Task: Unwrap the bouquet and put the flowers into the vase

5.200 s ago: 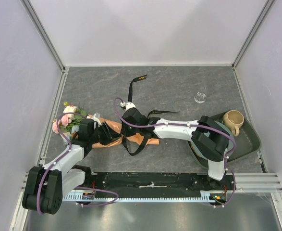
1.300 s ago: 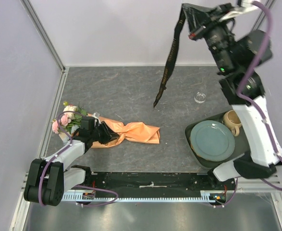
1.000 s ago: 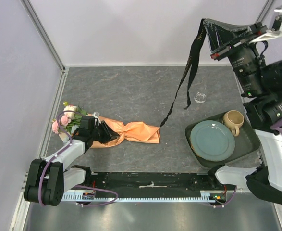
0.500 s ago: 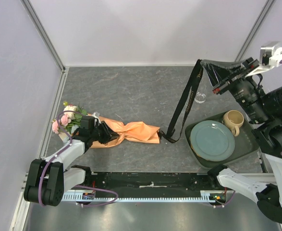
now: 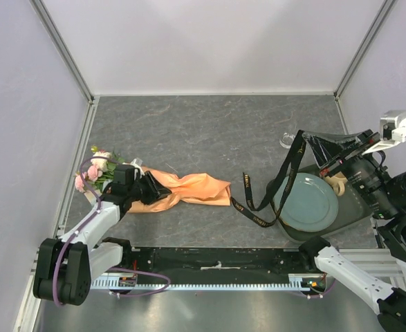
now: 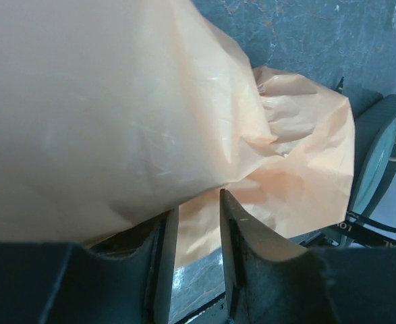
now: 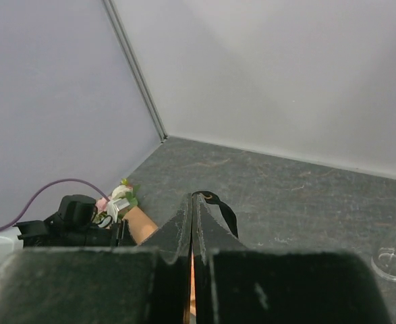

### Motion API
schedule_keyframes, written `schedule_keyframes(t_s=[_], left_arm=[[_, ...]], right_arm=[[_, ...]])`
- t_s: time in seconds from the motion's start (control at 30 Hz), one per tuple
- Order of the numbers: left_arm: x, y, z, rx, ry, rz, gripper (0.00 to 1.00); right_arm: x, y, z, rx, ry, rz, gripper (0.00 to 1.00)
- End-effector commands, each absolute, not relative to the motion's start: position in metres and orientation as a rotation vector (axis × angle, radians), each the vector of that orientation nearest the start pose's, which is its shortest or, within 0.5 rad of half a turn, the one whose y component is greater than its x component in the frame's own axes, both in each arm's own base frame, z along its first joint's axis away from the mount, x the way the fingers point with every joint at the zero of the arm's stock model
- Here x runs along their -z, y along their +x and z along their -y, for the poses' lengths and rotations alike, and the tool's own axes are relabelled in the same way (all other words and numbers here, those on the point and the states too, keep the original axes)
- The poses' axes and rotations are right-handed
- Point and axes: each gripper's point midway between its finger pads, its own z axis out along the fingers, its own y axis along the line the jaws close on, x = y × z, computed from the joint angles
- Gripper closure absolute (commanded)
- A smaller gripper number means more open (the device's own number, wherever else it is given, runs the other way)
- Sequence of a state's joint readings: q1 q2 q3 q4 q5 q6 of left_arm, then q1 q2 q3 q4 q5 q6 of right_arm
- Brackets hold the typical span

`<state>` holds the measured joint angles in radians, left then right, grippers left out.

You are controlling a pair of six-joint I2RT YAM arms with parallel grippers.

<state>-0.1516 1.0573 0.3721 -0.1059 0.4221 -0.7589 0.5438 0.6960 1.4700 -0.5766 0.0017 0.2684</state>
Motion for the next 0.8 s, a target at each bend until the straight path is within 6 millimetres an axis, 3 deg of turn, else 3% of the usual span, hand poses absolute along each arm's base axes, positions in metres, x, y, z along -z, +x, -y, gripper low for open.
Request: schedule_keyframes(t_s=[0.0,0.13,0.27,0.43,0.6,0.7,0.77], left_arm=[[-0.081,0.241,0.139,0.951,-0.425,-2.374,0.61],[-0.092,0.236,0.145,1.009,-0.372,-2.368,0.56],[-0.112,0.236,0.152,1.060,-0.299,-2.347,0.53],[-0.131,0.231,0.156,1.095,-0.225,-2.305,0.48],[-0.142,0.227,0.158,1.114,-0.170,-2.280,0.43],[-0.149,0.224,0.160,1.135,-0.135,-2.266,0.41],[-0.153,0.225,0.161,1.142,-0.122,-2.257,0.39]], right_arm=[[-0.498,0.183,-0.124,-0.714,-0.144,-1.433,1.00],[-0.503,0.208,-0.142,-0.743,-0.132,-1.418,1.00],[-0.508,0.246,-0.156,-0.700,-0.115,-1.420,1.00],[-0.515,0.275,-0.167,-0.641,-0.131,-1.435,1.00],[-0.506,0.263,-0.162,-0.630,-0.162,-1.457,1.00],[-0.480,0.244,-0.156,-0.636,-0.192,-1.497,1.00],[-0.449,0.229,-0.152,-0.643,-0.214,-1.559,1.00]])
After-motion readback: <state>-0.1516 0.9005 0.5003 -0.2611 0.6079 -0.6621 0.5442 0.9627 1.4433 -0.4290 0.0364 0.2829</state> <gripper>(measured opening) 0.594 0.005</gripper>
